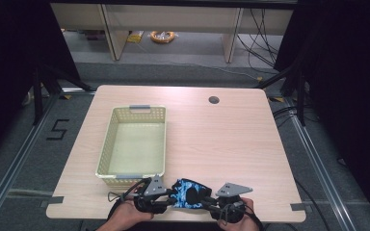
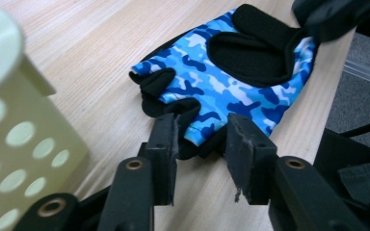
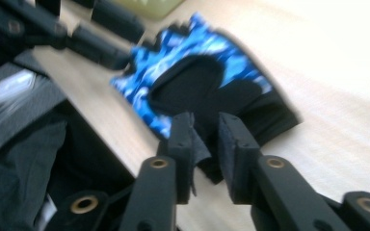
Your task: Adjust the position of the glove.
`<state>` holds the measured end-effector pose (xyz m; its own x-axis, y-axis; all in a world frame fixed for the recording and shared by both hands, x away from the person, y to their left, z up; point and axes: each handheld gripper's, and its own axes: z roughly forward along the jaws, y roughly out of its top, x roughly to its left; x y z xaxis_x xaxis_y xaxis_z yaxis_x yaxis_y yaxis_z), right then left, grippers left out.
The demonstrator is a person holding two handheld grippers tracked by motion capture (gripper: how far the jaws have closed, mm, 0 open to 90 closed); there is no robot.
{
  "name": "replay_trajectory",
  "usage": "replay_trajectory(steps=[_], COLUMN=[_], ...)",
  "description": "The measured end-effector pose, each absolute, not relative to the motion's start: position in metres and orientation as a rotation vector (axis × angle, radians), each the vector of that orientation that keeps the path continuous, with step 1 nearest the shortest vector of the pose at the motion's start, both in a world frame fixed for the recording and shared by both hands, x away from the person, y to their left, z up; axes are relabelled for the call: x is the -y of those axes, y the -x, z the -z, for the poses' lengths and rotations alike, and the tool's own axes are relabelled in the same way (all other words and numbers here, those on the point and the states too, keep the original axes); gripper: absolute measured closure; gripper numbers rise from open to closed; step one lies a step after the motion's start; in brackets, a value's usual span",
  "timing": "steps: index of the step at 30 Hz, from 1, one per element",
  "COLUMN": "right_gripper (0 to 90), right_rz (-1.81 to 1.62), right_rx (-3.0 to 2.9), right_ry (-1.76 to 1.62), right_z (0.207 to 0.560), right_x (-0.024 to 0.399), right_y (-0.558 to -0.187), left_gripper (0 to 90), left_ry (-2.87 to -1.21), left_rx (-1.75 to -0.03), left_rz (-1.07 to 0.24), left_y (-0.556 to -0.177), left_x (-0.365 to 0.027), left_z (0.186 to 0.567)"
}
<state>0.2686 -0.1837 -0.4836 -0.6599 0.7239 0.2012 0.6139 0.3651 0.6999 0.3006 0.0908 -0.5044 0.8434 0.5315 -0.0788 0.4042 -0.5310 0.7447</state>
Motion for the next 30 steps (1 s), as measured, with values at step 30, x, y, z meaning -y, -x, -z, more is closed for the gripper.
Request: replay_trajectory(steps=[30], right_gripper=[62.0], right_rz=[-1.232], right_rx=[-2.382], right_ry=[-1.612], right_z=[0.509], right_x=[0.190], right_y=[-0.295], left_gripper=[68.6], left_ry=[-2.267], left_rx=[-0.646], left_rz=[-0.168], left_y=[-0.308], left_x=[-0.075], left_z=[0.509])
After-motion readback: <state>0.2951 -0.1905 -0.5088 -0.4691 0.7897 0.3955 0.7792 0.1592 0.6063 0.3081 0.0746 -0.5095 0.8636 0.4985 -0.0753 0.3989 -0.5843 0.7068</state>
